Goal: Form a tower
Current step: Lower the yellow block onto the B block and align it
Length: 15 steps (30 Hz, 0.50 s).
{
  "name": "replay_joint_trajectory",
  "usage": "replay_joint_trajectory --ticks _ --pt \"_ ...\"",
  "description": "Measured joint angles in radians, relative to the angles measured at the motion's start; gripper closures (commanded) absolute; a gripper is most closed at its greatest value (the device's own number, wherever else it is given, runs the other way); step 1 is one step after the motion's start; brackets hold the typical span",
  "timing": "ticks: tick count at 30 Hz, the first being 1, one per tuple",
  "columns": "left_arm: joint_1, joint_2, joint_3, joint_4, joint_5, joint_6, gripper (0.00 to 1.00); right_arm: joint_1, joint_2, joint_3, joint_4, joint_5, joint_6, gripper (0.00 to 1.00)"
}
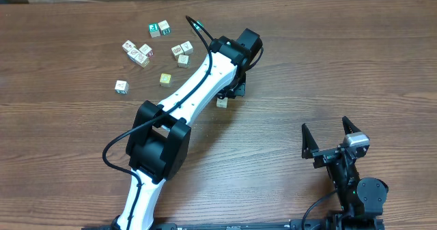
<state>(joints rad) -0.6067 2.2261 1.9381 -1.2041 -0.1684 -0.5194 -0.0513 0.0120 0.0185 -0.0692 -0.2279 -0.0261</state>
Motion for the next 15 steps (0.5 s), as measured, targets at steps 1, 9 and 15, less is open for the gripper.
replay_joint_trajectory --ticks 1,9,15 --pt "0.000 0.000 0.000 0.000 0.000 0.000 0.88 0.000 0.000 0.000 -0.001 0.000 0.000 0.00" --pt "0.000 0.000 0.000 0.002 0.000 0.000 0.86 0.000 0.000 0.000 0.000 0.000 0.000 0.00" --pt "0.000 0.000 -0.010 0.028 0.000 0.000 0.85 0.000 0.000 0.000 0.000 0.000 0.001 0.00"
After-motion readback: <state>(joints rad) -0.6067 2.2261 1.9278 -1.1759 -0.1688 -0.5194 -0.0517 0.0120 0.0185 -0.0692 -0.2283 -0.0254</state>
